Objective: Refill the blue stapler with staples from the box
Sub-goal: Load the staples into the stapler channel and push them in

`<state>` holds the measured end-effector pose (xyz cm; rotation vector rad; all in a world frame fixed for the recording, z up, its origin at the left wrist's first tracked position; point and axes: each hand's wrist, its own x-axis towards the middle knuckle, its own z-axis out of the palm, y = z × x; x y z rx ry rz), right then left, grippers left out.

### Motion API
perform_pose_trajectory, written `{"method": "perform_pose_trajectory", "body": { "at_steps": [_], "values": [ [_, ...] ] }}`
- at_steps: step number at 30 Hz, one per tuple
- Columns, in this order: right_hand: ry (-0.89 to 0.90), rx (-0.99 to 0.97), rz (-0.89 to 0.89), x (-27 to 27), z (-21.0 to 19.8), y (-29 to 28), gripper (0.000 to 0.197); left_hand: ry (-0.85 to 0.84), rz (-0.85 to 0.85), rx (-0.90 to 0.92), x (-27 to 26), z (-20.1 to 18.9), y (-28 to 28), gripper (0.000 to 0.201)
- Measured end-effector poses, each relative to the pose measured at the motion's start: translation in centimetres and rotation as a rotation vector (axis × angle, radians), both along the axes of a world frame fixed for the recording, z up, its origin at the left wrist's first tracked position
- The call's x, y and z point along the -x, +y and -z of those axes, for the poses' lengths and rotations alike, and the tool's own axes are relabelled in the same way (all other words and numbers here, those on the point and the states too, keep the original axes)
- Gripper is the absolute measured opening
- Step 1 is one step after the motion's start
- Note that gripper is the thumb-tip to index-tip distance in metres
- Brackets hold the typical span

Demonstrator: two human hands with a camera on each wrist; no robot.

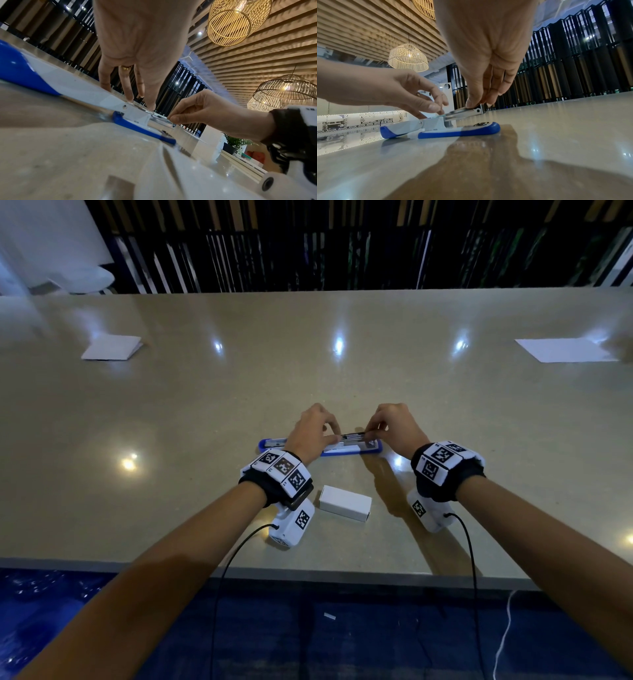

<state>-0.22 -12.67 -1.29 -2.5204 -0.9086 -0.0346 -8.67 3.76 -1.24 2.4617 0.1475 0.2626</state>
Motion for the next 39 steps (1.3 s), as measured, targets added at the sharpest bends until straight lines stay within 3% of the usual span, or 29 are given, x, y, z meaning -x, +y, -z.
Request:
{"method": "perform_pose_trajectory", "body": {
  "at_steps": [6, 10, 14, 18, 25, 27, 30, 33, 39],
  "values": [
    [0.001, -0.035, 0.006, 0.1, 0.1, 0.1, 0.011, 0.081, -0.142, 0.182, -1.3, 0.1, -1.2, 0.014],
    [0.004, -0.043, 0.006, 0.2, 0.3, 0.1, 0.011, 0.231, -0.241, 0.314, -2.5, 0.1, -1.6, 0.029],
    [-0.014, -0.045, -0.004, 0.1, 0.3, 0.0, 0.012, 0.334, -0.316, 0.316, -2.7, -0.6, -1.9, 0.040],
    [-0.004, -0.065, -0.013, 0.1, 0.3, -0.2, 0.009, 0.353, -0.321, 0.314, -2.9, -0.5, -1.8, 0.029],
    [0.056, -0.121, -0.029, -0.2, 0.1, -0.3, 0.017, 0.238, -0.290, 0.591, -2.7, -0.8, -1.5, 0.031],
    [0.064, -0.119, -0.045, -0.3, 0.0, -0.3, 0.019, 0.166, -0.299, 0.622, -2.5, -0.7, -1.5, 0.044],
    [0.073, -0.107, -0.072, -0.6, -0.1, -0.5, 0.019, -0.002, -0.240, 0.593, -2.1, -0.4, -1.7, 0.019],
    [0.055, -0.136, -0.090, -0.7, -0.1, -0.6, 0.018, -0.105, -0.160, 0.523, -1.9, 0.3, -1.3, 0.011],
    [-0.005, 0.022, -0.086, -0.6, -0.5, -0.2, 0.009, -0.096, -0.092, 0.328, -2.1, 1.8, 0.2, 0.026]
  ]
}}
